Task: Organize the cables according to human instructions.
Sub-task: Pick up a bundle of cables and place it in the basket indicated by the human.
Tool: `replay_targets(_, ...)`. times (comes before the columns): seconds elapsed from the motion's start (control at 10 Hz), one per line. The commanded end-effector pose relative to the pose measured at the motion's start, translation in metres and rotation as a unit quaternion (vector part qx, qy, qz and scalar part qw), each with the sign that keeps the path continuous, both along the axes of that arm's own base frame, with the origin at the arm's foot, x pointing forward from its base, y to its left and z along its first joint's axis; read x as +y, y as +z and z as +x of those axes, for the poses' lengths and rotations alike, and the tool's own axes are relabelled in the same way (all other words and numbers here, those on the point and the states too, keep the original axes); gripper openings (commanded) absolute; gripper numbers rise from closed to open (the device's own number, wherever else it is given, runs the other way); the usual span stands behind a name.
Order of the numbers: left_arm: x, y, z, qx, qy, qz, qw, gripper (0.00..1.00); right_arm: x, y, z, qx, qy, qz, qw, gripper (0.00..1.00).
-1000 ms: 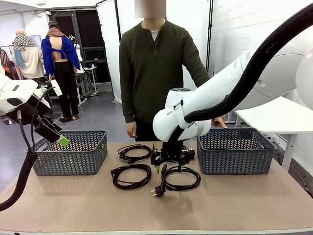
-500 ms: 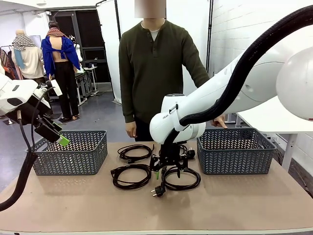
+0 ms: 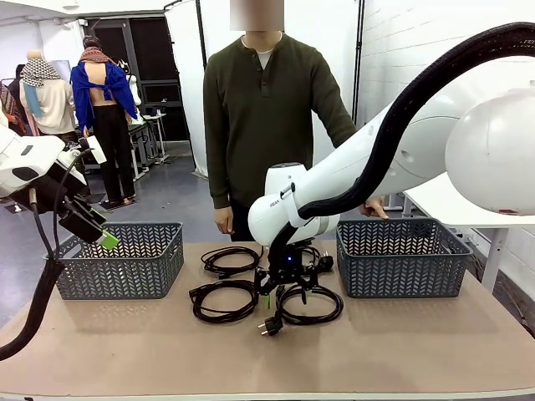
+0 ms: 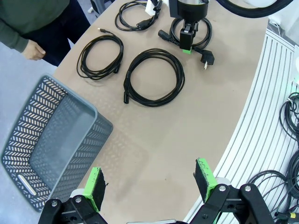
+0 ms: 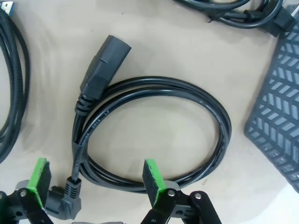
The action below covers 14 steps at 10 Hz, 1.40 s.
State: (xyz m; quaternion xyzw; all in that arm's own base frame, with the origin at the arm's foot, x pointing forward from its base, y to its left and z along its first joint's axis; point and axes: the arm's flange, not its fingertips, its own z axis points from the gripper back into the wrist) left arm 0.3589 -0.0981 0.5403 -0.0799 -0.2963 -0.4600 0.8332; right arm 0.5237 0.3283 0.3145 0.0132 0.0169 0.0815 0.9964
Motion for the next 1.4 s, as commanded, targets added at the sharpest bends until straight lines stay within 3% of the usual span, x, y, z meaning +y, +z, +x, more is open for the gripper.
replay_targets(0.0, 0.002, -0.003, 0.001, -0.007, -0.003, -0.01, 1.0, 1.0, 0.007, -0.003, 0.005, -0.016, -0.018, -0.022, 0.999, 1.0)
replay_targets(1.0, 0.002, -0.003, 0.001, -0.007, -0.003, -0.01, 1.0, 1.0, -0.001, -0.018, 0.004, -0.042, -0.006, -0.001, 0.999, 1.0)
replay_targets(1.1, 0.002, -0.003, 0.001, -0.007, -0.003, -0.01, 1.0, 1.0, -0.003, -0.018, 0.004, -0.042, -0.008, 0.0, 0.999, 0.94)
replay_targets(1.3, 0.002, -0.003, 0.001, -0.007, -0.003, -0.01, 1.0, 1.0, -0.006, -0.019, 0.006, -0.04, -0.017, 0.001, 0.999, 0.7)
